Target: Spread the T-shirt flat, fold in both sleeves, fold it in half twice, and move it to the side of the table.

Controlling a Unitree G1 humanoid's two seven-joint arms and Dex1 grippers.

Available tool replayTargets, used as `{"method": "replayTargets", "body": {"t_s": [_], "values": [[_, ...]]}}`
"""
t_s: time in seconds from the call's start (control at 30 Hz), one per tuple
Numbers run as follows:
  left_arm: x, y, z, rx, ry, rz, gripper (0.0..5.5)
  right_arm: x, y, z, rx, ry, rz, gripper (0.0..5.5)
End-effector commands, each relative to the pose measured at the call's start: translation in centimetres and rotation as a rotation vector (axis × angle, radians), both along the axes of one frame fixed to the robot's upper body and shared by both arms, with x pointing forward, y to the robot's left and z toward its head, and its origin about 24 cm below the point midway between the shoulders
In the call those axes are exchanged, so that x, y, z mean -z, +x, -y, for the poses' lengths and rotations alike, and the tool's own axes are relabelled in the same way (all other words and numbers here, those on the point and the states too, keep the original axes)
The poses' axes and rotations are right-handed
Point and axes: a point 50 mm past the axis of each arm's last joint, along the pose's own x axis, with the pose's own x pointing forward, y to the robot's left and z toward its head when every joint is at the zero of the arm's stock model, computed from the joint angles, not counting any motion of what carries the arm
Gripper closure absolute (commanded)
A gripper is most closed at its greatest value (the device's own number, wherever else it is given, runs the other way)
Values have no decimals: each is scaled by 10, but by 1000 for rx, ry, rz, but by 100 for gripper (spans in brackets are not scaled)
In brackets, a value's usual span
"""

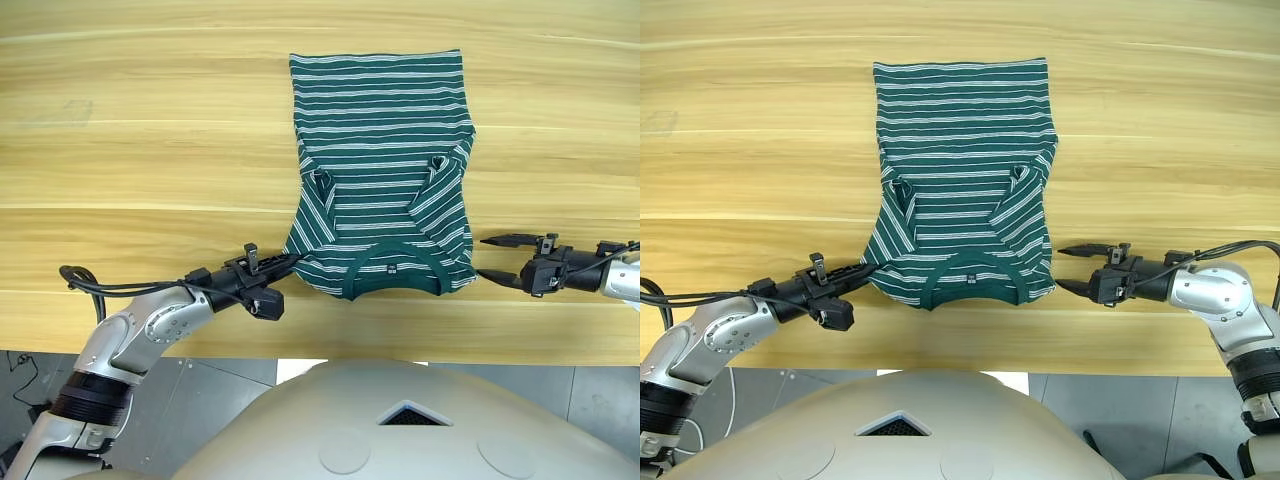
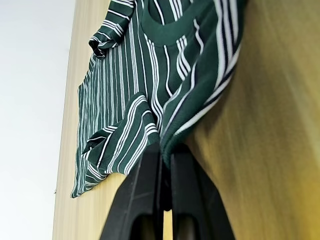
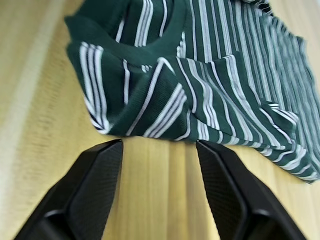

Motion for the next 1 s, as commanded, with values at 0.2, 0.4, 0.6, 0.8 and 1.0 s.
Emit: {"method": "replayTargets", "body": {"t_s": [0.2,0.4,0.6,0.8,1.0], "values": [[10,-7,-5,-37,32,-69,549,21,-17,-6,-34,-72,-172,276],[12,-10,-3,-42,22,-80,549,22,-7,-15,-19,-11,-93,276],[15,-11,-2,-41,26,-90,549,22,-1,-22,-28,15,-59,276],[16,-11,-2,-42,34,-98,549,22,0,-26,-51,19,-54,276],[18,-10,-2,-45,39,-102,549,23,-1,-27,-63,13,-59,305]]}}
